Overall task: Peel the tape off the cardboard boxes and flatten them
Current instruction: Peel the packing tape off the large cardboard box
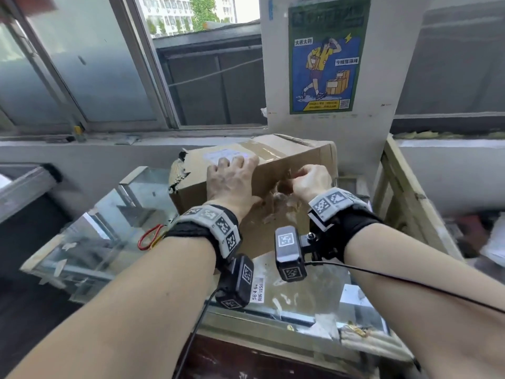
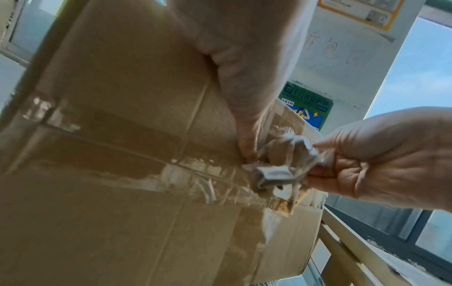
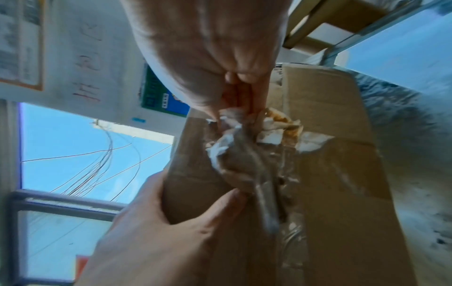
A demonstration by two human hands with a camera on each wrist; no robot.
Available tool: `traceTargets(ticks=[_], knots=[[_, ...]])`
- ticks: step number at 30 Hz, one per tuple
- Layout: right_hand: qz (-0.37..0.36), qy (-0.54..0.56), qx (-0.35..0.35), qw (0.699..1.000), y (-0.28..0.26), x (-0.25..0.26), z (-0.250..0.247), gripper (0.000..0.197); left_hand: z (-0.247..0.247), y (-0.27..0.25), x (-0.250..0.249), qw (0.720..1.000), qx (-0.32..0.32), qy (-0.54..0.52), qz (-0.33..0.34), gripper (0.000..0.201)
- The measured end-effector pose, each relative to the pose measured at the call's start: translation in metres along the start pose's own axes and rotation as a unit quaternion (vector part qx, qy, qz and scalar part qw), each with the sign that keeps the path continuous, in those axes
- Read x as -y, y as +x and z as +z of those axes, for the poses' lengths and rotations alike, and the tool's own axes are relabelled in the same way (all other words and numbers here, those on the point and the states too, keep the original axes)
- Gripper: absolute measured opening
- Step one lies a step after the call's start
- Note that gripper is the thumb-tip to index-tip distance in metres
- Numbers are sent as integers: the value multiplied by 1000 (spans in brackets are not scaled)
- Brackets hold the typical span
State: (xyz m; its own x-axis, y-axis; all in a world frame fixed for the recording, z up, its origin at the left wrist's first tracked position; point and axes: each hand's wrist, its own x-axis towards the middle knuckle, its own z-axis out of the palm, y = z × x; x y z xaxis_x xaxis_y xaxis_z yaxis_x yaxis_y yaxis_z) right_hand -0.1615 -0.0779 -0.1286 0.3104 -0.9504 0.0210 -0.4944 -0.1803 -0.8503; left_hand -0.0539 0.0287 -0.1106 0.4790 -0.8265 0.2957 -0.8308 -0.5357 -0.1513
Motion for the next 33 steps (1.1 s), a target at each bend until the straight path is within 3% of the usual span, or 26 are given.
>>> traceTargets(ticks=[6,10,16,19,24,27,30,33], knots=[[46,85,76,992,-6,-24,15,18,24,0,-3,999,19,36,-1,81],[91,176,90,976,-19,-42,19,18,41,-3,-6,999,35,33,-2,85],[75,232,88,966,-22,-51,21,27,39,1,-7,994,100,-25,-25,101],[85,234,93,964,-17,-55,26,13,37,-1,-13,990,130,-28,-39,107],[105,282,175,938,-14,-58,20,10,35,-4,-16,989,137,-31,-48,107],[91,256,160,949,-15,-53,24,15,34,-4,-16,989,135,-33,-46,105],[9,137,122,983,-22,-46,23,12,32,-2,-13,988,142,-42,-41,103],[-49,46,104,992,-26,-45,21,9,32,0,-10,987,152,-46,-33,103]])
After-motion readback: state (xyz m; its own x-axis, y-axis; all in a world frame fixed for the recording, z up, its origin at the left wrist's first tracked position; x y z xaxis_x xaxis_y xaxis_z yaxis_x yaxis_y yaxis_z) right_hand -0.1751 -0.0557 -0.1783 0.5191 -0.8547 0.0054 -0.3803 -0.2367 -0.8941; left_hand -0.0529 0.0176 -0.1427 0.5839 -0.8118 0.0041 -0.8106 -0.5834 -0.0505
